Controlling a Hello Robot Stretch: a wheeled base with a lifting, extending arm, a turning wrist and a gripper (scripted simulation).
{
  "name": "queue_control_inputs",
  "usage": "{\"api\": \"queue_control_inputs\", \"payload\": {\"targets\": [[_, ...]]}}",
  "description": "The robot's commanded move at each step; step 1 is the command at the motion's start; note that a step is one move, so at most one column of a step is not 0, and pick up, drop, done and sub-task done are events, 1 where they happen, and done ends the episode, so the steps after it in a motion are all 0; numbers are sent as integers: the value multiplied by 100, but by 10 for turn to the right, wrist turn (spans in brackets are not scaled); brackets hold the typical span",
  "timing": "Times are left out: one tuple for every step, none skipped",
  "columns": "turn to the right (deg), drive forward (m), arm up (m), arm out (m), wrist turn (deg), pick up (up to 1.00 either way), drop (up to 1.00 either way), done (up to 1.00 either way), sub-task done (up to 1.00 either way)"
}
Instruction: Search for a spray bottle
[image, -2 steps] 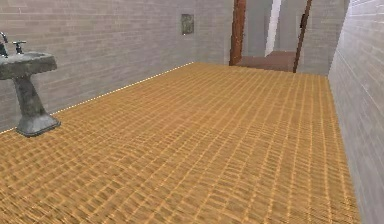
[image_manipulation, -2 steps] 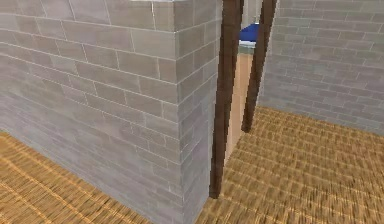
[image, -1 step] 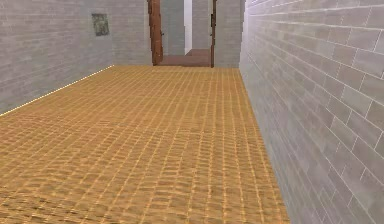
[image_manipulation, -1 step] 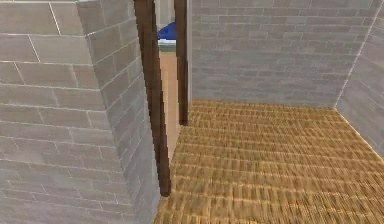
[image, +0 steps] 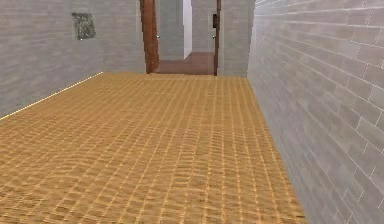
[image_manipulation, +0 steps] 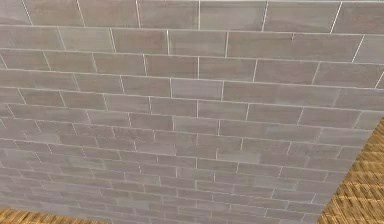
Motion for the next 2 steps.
{"api": "queue_control_inputs", "payload": {"targets": [[0,100,0,0,0,0,0,0,0],[0,100,0,0,0,0,0,0,0]]}}
